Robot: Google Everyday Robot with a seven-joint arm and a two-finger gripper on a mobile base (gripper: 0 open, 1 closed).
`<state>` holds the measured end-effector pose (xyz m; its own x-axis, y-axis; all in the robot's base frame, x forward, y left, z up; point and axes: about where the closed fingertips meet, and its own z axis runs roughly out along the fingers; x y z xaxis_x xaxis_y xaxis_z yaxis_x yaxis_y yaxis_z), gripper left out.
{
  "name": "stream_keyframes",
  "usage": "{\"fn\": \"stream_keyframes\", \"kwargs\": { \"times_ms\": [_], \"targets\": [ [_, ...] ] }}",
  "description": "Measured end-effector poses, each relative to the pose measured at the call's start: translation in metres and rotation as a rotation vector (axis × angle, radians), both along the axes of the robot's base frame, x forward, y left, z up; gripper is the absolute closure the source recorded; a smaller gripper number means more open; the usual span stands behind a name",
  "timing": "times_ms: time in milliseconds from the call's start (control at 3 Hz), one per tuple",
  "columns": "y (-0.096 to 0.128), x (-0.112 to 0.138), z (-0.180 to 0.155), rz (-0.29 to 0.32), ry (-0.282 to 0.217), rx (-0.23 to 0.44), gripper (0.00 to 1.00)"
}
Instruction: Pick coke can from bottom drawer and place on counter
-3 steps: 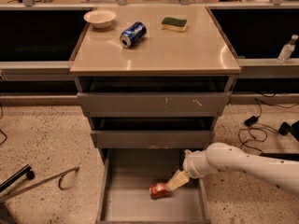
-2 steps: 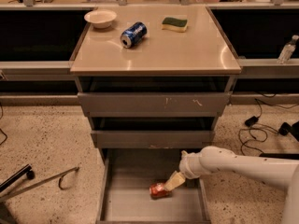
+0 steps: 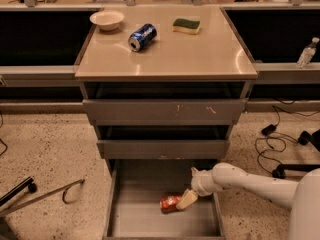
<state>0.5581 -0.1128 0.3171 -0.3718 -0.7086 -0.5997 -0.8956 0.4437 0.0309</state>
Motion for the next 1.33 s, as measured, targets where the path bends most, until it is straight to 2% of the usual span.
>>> {"fn": "stream_keyframes", "kwargs": {
  "times_ms": [333,667,1000,1333],
  "targets": [
    [-0.004,-0.005,-0.025,0.056,0.049,0.052,0.00],
    [-0.005,-0.012,-0.026,0.088,0.075,0.051,0.00],
    [-0.004,-0.012,-0.026,0.087,0.074,0.051,0.00],
    [0.003,-0.007,-0.054,0.088,0.073,0.057,0.00]
  ]
}}
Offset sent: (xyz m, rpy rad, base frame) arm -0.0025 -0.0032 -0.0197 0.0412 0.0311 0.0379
